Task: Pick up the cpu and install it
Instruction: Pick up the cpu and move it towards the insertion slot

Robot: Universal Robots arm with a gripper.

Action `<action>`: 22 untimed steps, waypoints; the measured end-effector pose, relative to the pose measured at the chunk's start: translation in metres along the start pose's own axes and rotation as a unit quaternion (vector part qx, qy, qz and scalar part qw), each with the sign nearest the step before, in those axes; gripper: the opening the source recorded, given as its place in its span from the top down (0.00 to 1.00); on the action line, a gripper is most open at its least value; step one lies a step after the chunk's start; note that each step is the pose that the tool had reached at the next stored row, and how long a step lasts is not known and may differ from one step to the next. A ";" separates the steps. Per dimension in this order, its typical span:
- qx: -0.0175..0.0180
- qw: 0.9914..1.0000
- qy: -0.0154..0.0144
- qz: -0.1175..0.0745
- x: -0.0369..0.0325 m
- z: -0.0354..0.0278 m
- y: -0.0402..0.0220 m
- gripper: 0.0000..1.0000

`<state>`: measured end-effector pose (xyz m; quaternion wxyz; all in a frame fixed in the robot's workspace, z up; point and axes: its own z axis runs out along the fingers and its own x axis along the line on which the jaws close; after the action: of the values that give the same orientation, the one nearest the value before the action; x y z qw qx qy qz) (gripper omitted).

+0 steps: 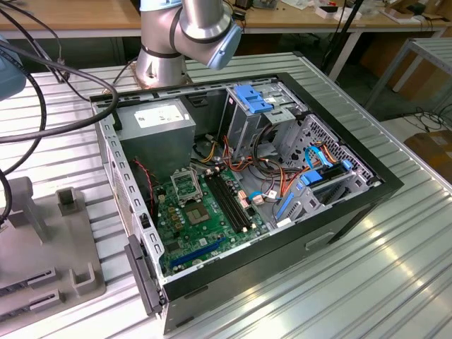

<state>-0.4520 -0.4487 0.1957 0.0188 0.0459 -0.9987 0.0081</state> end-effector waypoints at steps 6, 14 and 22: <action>0.000 1.000 0.000 0.000 0.0000 0.0001 0.0000 0.58; 0.000 1.000 0.000 0.000 0.0000 0.0002 0.0000 0.58; 0.000 1.000 0.000 0.000 0.0000 0.0003 0.0000 0.51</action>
<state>-0.4520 -0.4487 0.1954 0.0187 0.0459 -0.9987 0.0080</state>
